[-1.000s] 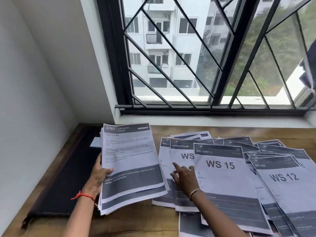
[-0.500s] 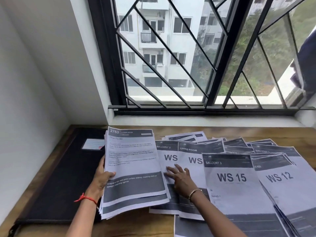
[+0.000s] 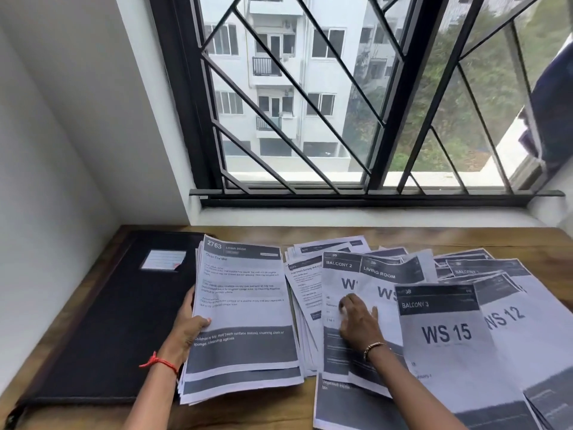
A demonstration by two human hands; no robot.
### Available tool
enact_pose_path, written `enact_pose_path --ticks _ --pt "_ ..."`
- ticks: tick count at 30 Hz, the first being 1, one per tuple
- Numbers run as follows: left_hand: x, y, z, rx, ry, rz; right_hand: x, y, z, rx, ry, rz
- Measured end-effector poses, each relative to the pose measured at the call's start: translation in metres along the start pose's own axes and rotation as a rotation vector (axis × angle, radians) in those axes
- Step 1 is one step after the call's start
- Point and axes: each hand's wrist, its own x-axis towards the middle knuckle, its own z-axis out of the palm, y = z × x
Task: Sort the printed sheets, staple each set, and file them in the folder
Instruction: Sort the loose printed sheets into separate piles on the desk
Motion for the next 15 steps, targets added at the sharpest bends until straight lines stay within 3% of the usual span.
enact_pose_path --ticks 10,15 --pt "-0.013 0.004 0.014 0.055 -0.030 0.106 -0.007 -0.025 0.011 -0.153 -0.228 -0.224" --pt "-0.005 -0.006 0.015 0.145 -0.016 0.138 -0.005 -0.026 0.019 -0.154 -0.191 -0.184"
